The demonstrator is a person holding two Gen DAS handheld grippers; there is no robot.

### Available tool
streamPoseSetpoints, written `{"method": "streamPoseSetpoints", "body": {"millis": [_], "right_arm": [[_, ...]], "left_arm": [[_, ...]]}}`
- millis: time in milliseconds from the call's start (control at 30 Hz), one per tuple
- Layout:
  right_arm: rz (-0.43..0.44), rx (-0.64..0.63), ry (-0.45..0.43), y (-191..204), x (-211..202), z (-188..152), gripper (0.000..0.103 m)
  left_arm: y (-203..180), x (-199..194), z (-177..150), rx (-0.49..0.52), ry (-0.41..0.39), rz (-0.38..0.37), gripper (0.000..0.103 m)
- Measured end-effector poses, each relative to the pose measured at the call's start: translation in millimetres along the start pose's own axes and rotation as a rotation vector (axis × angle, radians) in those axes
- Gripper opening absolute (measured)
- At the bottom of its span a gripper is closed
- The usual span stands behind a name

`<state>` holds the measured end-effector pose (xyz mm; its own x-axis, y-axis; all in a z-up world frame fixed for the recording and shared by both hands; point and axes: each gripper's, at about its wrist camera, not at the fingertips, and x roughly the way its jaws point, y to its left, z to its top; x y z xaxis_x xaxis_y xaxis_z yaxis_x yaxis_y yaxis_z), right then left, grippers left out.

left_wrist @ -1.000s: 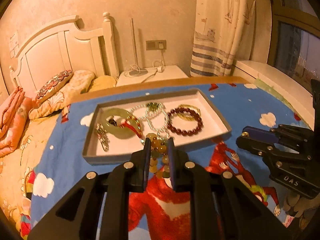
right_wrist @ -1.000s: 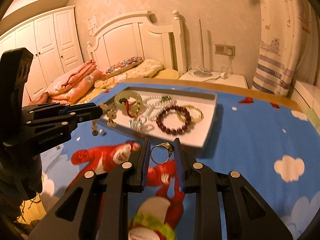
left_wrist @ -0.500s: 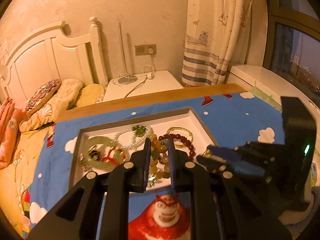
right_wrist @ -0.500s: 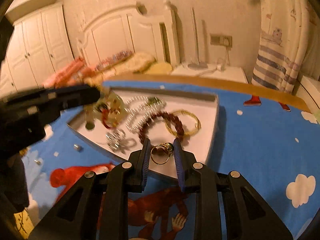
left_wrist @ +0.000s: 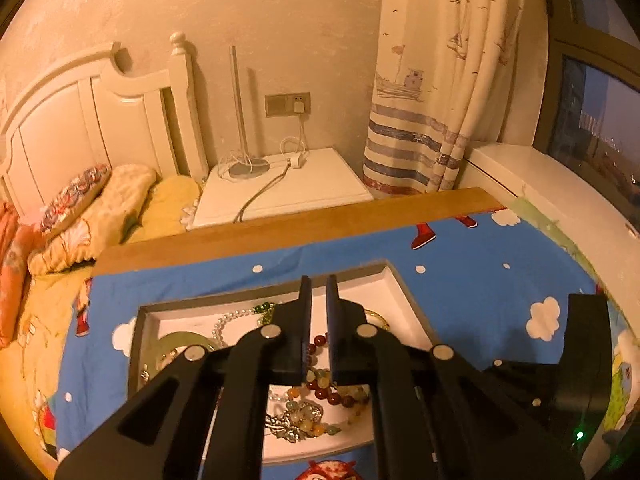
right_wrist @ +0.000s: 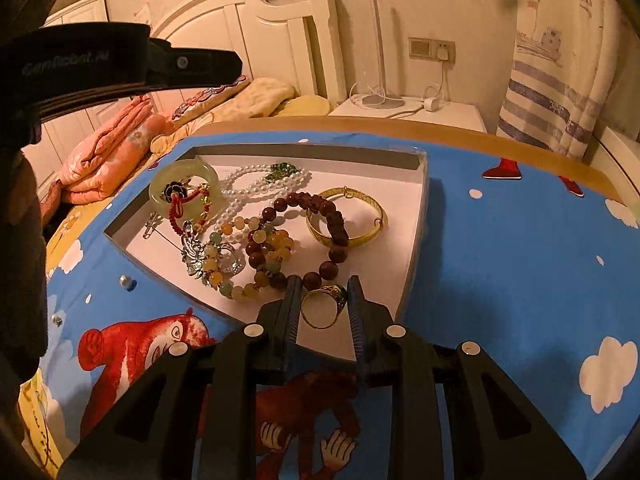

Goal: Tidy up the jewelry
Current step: 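Carry the ring and bead bracelet into the tray and open both tools, then move both open tools back to the pearl earrings on the bed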

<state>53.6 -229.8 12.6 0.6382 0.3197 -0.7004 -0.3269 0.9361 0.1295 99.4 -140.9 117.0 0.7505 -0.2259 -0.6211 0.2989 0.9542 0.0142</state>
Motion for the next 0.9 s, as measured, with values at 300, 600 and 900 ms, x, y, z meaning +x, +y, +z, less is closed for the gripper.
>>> {"method": "streamPoseSetpoints", "body": {"millis": [300,600,900], "right_arm": [[0.054,-0.014,-0.054,4,-11,-2,0.072],[0.111,0.060,-0.142,-11,-29,-3,0.076],[0.117,0.118,-0.168,-23,-33,-4,0.081]], "left_arm": [[7,8,-24,-0.079,0.016,0.075,0.092],[41,-39,-68,-0.176,-0.031,0.134,0.100],[57,-88,-144,-0.246,0.001,0.070,0.100]]}}
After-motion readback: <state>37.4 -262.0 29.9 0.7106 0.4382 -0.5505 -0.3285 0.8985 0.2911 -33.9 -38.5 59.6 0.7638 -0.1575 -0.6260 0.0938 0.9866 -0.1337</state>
